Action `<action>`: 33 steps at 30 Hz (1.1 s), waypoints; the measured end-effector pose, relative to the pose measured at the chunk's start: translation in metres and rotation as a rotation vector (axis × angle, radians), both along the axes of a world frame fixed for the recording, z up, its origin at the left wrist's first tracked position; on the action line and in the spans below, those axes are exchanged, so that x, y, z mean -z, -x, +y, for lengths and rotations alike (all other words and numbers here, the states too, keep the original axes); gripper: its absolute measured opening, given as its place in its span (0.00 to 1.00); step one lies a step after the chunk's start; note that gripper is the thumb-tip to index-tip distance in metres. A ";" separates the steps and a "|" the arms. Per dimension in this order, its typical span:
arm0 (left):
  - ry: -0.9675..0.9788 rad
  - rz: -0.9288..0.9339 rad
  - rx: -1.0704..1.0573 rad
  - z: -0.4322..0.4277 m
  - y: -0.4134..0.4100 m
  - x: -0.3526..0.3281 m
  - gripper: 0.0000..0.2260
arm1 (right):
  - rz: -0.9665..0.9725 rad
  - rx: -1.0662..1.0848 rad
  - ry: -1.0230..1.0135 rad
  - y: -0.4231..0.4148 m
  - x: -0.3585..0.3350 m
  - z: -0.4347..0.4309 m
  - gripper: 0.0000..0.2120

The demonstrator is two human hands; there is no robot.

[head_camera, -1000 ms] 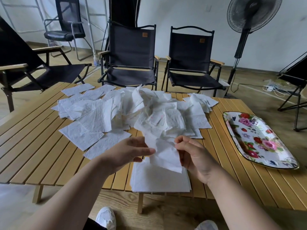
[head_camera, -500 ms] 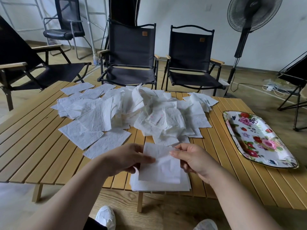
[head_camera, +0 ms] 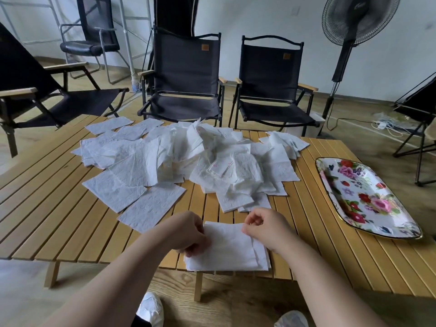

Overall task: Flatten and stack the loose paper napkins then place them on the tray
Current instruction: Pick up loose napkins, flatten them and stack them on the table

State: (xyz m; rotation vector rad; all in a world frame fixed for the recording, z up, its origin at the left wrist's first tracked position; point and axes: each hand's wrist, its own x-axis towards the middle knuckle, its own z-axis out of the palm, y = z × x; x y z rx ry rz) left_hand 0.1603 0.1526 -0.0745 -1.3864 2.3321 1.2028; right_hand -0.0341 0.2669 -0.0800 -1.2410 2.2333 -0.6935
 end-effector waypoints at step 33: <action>0.366 0.310 -0.391 -0.055 -0.093 -0.004 0.02 | 0.224 -0.328 0.136 -0.092 0.013 -0.113 0.04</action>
